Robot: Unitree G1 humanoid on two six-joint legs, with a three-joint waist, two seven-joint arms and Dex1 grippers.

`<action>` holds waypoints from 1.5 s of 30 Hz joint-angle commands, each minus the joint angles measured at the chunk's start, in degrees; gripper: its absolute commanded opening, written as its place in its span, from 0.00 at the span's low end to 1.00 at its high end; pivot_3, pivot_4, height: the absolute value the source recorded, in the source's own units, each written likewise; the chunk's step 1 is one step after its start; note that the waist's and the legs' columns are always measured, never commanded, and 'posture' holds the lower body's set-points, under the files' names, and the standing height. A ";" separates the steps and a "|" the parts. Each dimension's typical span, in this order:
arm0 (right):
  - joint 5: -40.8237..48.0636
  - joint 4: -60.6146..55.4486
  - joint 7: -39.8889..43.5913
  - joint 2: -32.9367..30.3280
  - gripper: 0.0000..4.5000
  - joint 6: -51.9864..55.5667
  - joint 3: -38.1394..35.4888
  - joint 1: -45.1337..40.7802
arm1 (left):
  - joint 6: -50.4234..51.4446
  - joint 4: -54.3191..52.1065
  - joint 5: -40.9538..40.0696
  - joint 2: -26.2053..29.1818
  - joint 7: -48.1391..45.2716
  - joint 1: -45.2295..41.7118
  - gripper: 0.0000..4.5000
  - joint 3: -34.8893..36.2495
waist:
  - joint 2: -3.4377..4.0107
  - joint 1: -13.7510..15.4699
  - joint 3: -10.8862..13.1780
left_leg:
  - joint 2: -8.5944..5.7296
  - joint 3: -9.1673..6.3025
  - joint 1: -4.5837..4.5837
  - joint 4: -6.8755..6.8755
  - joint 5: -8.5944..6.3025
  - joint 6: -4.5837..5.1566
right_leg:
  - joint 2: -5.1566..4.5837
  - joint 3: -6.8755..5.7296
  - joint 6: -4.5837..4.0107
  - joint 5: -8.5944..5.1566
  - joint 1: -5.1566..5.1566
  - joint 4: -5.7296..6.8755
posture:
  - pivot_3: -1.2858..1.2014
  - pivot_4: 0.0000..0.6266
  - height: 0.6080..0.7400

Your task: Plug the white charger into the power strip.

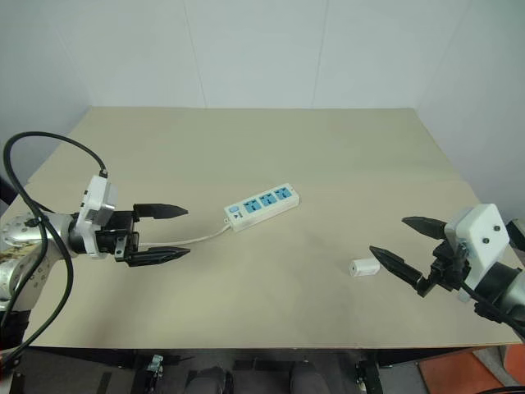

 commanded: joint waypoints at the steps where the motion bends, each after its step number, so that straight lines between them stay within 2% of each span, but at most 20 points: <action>1: 0.59 -0.48 -0.80 -0.94 1.00 -1.27 0.65 -1.64 | -1.19 1.31 0.23 0.25 -0.91 -1.67 1.00 0.22 | 0.00 -0.05 0.00 | 0.00 0.00 0.00 0.00 0.00 0.00 | 0.00 0.00 0.00 0.00 0.00 0.00 | 0.52 0.24 1.00; 8: 0.64 -1.52 -3.25 -0.31 1.00 -0.50 3.91 -3.81 | -2.73 5.49 2.44 -0.65 -1.35 -3.41 1.00 -0.64 | 0.00 -0.01 0.01 | 0.00 0.00 -0.02 0.00 0.00 0.00 | 0.00 0.00 0.00 0.00 -0.03 -0.01 | 0.52 0.24 1.00; 12: 0.88 -1.46 -4.25 0.02 1.00 -0.68 4.60 -4.21 | -3.71 7.16 4.66 -4.95 2.63 -5.84 1.00 -2.64 | 0.00 0.54 0.01 | -0.01 -0.01 -0.02 0.04 0.00 0.00 | 0.00 -0.02 0.00 0.00 -0.02 0.01 | 0.52 0.24 1.00; 14: 0.55 -1.40 -4.70 -0.04 1.00 -0.83 5.16 -4.47 | -6.55 10.57 7.32 -9.88 6.97 -8.74 1.00 -4.03 | 0.00 0.85 0.01 | -0.01 -0.01 -0.04 0.04 0.00 0.00 | 0.00 -0.02 0.00 0.00 -0.02 0.01 | 0.52 0.24 1.00; 21: 0.47 -1.40 -6.48 0.70 1.00 -1.24 6.37 -5.45 | -23.99 32.24 16.11 -22.67 10.11 -17.19 1.00 -8.15 | -0.02 1.46 0.01 | -0.06 -0.05 -0.10 0.13 0.00 0.00 | 0.00 -0.04 -0.02 0.02 -0.04 0.03 | 0.52 0.24 1.00; 27: 1.23 -1.71 -7.29 0.33 1.00 -0.88 6.17 -6.52 | -38.37 53.21 22.46 -29.09 10.46 -23.30 1.00 -10.02 | -0.04 1.35 0.02 | -0.10 -0.07 -0.13 0.15 0.00 0.01 | -0.01 -0.03 -0.02 0.02 -0.07 0.02 | 0.52 0.24 1.00; 34: 1.85 -2.52 -7.79 0.56 1.00 -0.72 6.00 -7.00 | -50.55 73.57 28.53 -33.49 16.53 -30.96 1.00 -9.49 | -0.06 1.52 0.03 | -0.17 -0.14 -0.23 0.18 0.01 0.02 | -0.04 -0.05 0.00 0.02 -0.08 0.02 | 0.52 0.24 1.00; 39: 3.18 -3.27 -8.32 0.56 1.00 -0.79 5.62 -7.45 | -52.33 78.93 31.30 -35.75 20.30 -33.69 1.00 -9.58 | -0.06 1.48 0.03 | -0.20 -0.18 -0.26 0.19 0.01 0.02 | -0.05 -0.06 0.01 0.02 -0.09 0.03 | 0.52 0.24 1.00; 44: 3.77 -4.01 -9.22 0.84 1.00 -0.92 5.69 -7.37 | -48.87 81.95 34.65 -35.48 23.86 -33.85 1.00 -10.46 | -0.06 1.47 0.03 | -0.22 -0.20 -0.23 0.20 0.01 0.02 | -0.05 -0.06 0.01 0.02 -0.08 0.07 | 0.52 0.24 1.00; 45: 3.76 -4.09 -9.40 0.92 1.00 -0.95 5.85 -7.41 | -48.39 82.22 34.90 -35.58 23.99 -33.57 0.96 -10.36 | -0.06 1.46 0.02 | -0.23 -0.21 -0.21 0.21 0.01 0.02 | -0.05 -0.06 0.01 0.02 -0.07 0.09 | 0.52 0.24 1.00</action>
